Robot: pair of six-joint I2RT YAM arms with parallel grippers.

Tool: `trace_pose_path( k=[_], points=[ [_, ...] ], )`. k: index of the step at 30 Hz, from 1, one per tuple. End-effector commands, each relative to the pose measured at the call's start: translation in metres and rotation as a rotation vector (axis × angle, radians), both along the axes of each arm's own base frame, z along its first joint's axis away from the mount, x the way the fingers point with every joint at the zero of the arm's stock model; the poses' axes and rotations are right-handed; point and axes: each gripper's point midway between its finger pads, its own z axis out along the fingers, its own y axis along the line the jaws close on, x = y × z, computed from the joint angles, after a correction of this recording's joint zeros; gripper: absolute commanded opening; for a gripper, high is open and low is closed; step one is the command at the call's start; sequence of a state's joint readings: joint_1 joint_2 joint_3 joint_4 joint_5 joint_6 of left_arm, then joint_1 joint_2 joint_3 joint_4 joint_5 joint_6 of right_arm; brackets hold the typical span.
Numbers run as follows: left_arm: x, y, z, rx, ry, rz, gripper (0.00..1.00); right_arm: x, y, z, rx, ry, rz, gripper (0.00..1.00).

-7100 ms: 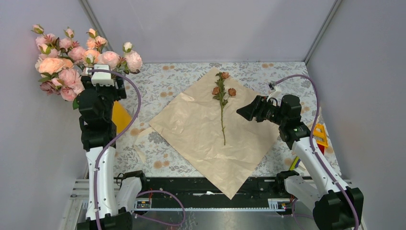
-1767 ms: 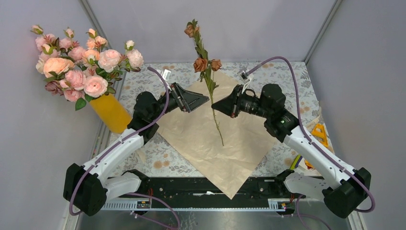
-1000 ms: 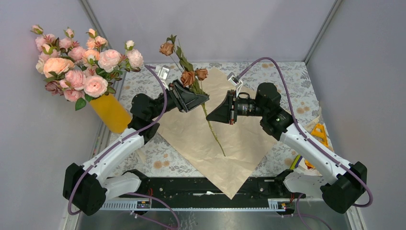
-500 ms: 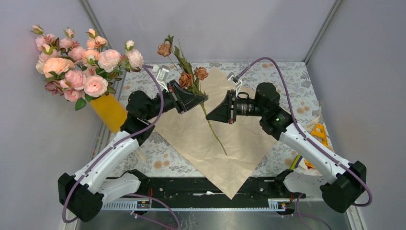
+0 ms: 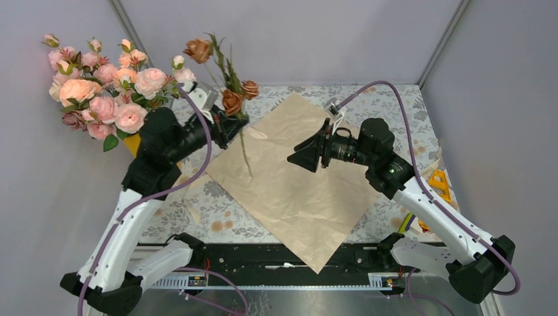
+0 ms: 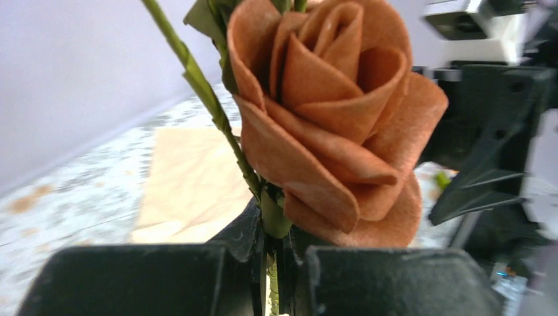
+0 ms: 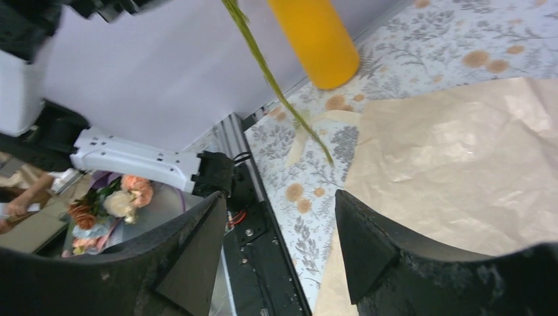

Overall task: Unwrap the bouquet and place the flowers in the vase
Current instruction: Insert the fake flower into the vase.

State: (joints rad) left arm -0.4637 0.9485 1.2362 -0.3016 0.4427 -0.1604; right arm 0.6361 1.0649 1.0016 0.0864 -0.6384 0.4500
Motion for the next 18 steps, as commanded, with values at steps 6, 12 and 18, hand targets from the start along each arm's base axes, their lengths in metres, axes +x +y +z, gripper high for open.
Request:
trace_pose_path(
  k=[6, 12, 18],
  points=[
    [0.024, 0.122, 0.032, 0.269, -0.202, 0.449, 0.00, 0.055, -0.050, -0.042, -0.212, 0.009, -0.389, 0.75],
    [0.017, 0.173, 0.072, 0.194, -0.260, 0.695, 0.00, 0.093, -0.104, -0.063, -0.203, 0.139, -0.555, 0.76],
    [-0.009, 0.219, 0.095, 0.197, -0.252, 0.943, 0.00, 0.111, -0.139, -0.072, -0.184, 0.193, -0.637, 0.75]
  ],
)
